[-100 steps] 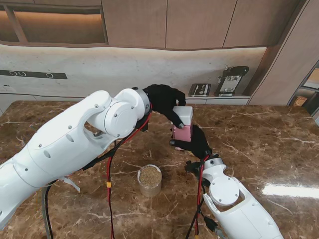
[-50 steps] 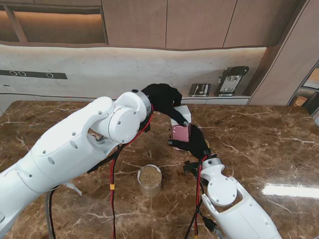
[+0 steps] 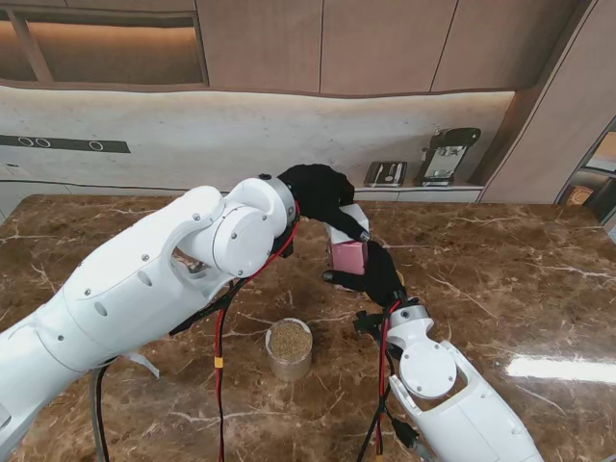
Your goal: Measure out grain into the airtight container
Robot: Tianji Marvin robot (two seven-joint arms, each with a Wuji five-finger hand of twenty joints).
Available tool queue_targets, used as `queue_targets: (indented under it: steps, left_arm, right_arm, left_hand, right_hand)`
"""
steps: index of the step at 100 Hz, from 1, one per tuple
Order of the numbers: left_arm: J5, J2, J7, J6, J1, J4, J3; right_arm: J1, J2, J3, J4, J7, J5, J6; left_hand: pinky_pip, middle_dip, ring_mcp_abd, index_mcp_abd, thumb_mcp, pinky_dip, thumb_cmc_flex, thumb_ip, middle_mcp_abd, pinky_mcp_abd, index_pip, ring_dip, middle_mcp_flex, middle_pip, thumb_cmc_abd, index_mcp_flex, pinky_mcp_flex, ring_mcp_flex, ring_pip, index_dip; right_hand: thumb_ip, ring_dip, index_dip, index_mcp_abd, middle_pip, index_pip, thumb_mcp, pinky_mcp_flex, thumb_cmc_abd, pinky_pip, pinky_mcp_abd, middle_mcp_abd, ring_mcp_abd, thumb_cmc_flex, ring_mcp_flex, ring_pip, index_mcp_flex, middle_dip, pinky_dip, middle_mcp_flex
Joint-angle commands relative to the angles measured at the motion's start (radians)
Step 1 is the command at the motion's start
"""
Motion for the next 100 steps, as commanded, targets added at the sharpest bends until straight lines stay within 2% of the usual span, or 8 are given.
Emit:
queue_targets:
  steps: [1, 4, 7, 14, 42, 68, 92, 100]
  left_arm:
    - [-0.014, 0.005, -0.016, 0.017, -0.007, 0.002, 0.005]
    - [-0.017, 0.005, -0.018, 0.018, -0.008, 0.001, 0.006]
    - [-0.018, 0.005, -0.019, 0.018, -0.009, 0.002, 0.007]
    - [-0.016, 0.003, -0.013, 0.016, -0.011, 0.004, 0.011]
    - [0.038, -0.019, 0.078, 0.014, 0.019, 0.009, -0.002]
    - [0.077, -0.024, 0.103, 0.041, 0.025, 0.004, 0.002]
    - [0.080, -0.025, 0.103, 0.071, 0.023, -0.001, 0.012]
    - [0.084, -0.024, 0.101, 0.067, 0.026, -0.001, 0.010]
  right_arm:
    - [-0.004, -0.007, -0.002, -0.008, 0.012, 0.003, -0.005]
    - [-0.004, -0.007, -0.003, -0.008, 0.012, 0.003, -0.005]
    - [-0.004, -0.007, -0.003, -0.008, 0.011, 0.003, -0.005]
    - [-0.004, -0.007, -0.003, -0.007, 0.011, 0.002, -0.006]
    - [-0.005, -0.010, -0.001, -0.008, 0.009, 0.018, 0.003]
    - [-0.005, -0.011, -0.004, -0.011, 0.007, 0.020, 0.007]
    - [-0.006, -0.011, -0.003, -0.014, 0.004, 0.019, 0.012]
    - [-0.007, -0.011, -0.003, -0.016, 0.004, 0.018, 0.013]
  left_hand:
    - [-0.013, 0.021, -0.022, -0.087, 0.164, 0.003, 0.107, 0.071, -0.054, 0.002, -0.040, 0.020, -0.015, 0.040, 0.046, 0.020, -0.022, -0.021, -0.006, -0.044]
    - [-0.016, 0.024, -0.024, -0.106, 0.189, 0.003, 0.114, 0.067, -0.062, 0.005, -0.018, 0.023, -0.009, 0.047, 0.033, 0.040, -0.023, -0.015, -0.002, -0.038]
    - [-0.020, 0.059, -0.029, -0.176, 0.154, 0.008, 0.218, 0.005, -0.078, 0.010, 0.127, 0.025, 0.017, 0.059, -0.035, 0.064, -0.023, 0.004, 0.010, -0.076]
    - [-0.011, 0.169, -0.047, -0.275, 0.241, 0.019, 0.305, -0.026, -0.115, 0.008, 0.332, 0.022, 0.123, 0.023, -0.081, 0.092, -0.004, 0.057, 0.036, -0.062]
    - [0.056, 0.074, -0.058, -0.183, 0.288, 0.018, 0.296, -0.056, -0.072, -0.009, 0.355, -0.006, 0.204, 0.030, -0.074, 0.121, 0.089, 0.162, 0.045, -0.009]
    - [0.154, -0.162, -0.072, -0.095, 0.264, -0.029, 0.298, -0.051, -0.068, -0.052, 0.393, -0.111, 0.331, 0.060, -0.049, 0.112, 0.202, 0.286, 0.076, -0.025]
    - [0.284, -0.210, -0.065, -0.069, 0.207, -0.126, 0.134, -0.013, -0.103, -0.060, 0.485, -0.228, 0.324, 0.307, 0.126, 0.145, 0.320, 0.365, 0.234, 0.012]
    - [0.295, -0.218, -0.058, -0.065, 0.129, -0.139, 0.040, 0.052, -0.096, -0.059, 0.421, -0.243, 0.325, 0.291, 0.202, 0.161, 0.323, 0.364, 0.237, 0.134]
  right_hand:
    - [-0.009, -0.011, 0.007, -0.217, 0.182, 0.165, 0.228, 0.002, 0.364, -0.006, -0.066, -0.106, -0.114, 0.169, 0.042, 0.035, 0.118, 0.021, 0.019, 0.109]
    - [-0.009, -0.011, 0.007, -0.217, 0.182, 0.165, 0.228, 0.002, 0.364, -0.006, -0.066, -0.106, -0.114, 0.169, 0.042, 0.035, 0.118, 0.021, 0.019, 0.109]
    - [-0.009, -0.011, 0.007, -0.217, 0.182, 0.165, 0.227, 0.002, 0.364, -0.006, -0.066, -0.106, -0.114, 0.169, 0.042, 0.035, 0.118, 0.021, 0.019, 0.109]
    - [-0.009, -0.011, 0.007, -0.217, 0.182, 0.166, 0.228, 0.002, 0.365, -0.006, -0.066, -0.105, -0.115, 0.169, 0.042, 0.035, 0.118, 0.020, 0.019, 0.109]
    - [-0.008, -0.011, 0.006, -0.214, 0.183, 0.166, 0.227, 0.006, 0.365, -0.004, -0.068, -0.105, -0.114, 0.172, 0.049, 0.037, 0.119, 0.018, 0.019, 0.116]
    - [-0.008, -0.012, 0.006, -0.214, 0.184, 0.166, 0.225, 0.008, 0.366, -0.004, -0.067, -0.104, -0.114, 0.171, 0.050, 0.037, 0.118, 0.016, 0.018, 0.117]
    - [-0.008, -0.012, 0.005, -0.217, 0.184, 0.166, 0.226, 0.008, 0.365, -0.003, -0.068, -0.106, -0.113, 0.169, 0.050, 0.038, 0.117, 0.016, 0.018, 0.115]
    - [-0.009, -0.012, 0.005, -0.217, 0.185, 0.166, 0.227, 0.008, 0.365, -0.003, -0.068, -0.106, -0.114, 0.169, 0.050, 0.038, 0.118, 0.017, 0.017, 0.114]
